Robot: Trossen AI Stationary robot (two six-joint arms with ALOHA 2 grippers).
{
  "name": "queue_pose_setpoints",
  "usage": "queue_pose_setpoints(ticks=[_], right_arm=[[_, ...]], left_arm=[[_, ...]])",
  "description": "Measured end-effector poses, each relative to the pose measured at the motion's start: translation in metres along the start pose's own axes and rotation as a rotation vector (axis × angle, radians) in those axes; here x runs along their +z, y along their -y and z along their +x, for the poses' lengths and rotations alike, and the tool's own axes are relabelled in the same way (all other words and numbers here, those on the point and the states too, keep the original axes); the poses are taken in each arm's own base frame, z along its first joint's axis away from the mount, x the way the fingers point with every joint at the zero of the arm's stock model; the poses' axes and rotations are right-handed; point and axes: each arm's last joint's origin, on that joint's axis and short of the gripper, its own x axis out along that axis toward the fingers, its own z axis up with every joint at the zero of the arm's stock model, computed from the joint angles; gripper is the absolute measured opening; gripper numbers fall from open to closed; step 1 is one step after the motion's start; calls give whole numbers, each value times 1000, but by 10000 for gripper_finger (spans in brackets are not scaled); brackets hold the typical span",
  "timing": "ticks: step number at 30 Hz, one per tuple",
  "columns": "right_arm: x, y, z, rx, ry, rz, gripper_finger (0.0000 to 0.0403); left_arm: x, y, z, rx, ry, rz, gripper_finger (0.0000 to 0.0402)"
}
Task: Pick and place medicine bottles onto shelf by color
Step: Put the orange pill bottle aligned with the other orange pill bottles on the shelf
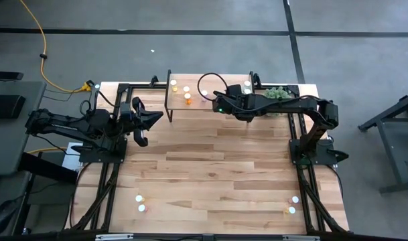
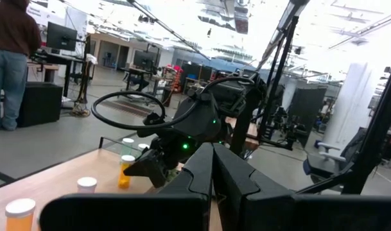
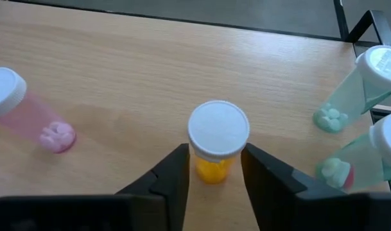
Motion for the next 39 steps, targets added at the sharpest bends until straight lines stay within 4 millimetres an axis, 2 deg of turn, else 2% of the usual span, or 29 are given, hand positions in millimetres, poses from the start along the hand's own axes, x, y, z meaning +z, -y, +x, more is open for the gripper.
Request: queue_pose_setpoints(ticks=[10, 25, 31, 39], right_arm=[[0, 0, 0, 1, 0, 0, 79], [0, -2, -1, 22, -4, -7, 74], [0, -12, -7, 98, 28, -39, 74], [8, -9, -17, 127, 57, -82, 74]], left_arm=[[0, 0, 0, 0, 0, -19, 0], [0, 0, 0, 0, 0, -19, 0], [0, 0, 0, 0, 0, -19, 0], [0, 0, 0, 0, 0, -19, 0]])
